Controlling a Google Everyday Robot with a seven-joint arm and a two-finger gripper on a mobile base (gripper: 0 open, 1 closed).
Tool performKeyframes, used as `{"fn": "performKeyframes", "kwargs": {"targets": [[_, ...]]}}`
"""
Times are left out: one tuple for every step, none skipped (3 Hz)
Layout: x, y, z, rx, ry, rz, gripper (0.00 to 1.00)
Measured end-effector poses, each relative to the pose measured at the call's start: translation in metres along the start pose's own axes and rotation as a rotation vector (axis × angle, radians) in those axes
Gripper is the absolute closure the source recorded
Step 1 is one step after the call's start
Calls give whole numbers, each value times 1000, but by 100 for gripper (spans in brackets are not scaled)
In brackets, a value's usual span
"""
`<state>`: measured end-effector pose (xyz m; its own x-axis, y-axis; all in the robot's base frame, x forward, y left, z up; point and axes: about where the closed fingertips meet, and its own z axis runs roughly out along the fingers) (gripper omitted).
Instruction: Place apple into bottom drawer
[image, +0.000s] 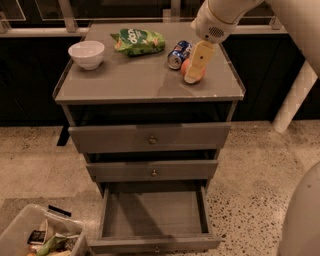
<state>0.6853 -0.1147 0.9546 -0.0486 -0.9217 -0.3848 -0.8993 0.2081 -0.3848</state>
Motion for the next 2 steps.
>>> {"fn": "performKeyframes", "kwargs": {"targets": [[9,-20,8,3,1,5,0],[27,-44,36,-25,22,13,0]]}}
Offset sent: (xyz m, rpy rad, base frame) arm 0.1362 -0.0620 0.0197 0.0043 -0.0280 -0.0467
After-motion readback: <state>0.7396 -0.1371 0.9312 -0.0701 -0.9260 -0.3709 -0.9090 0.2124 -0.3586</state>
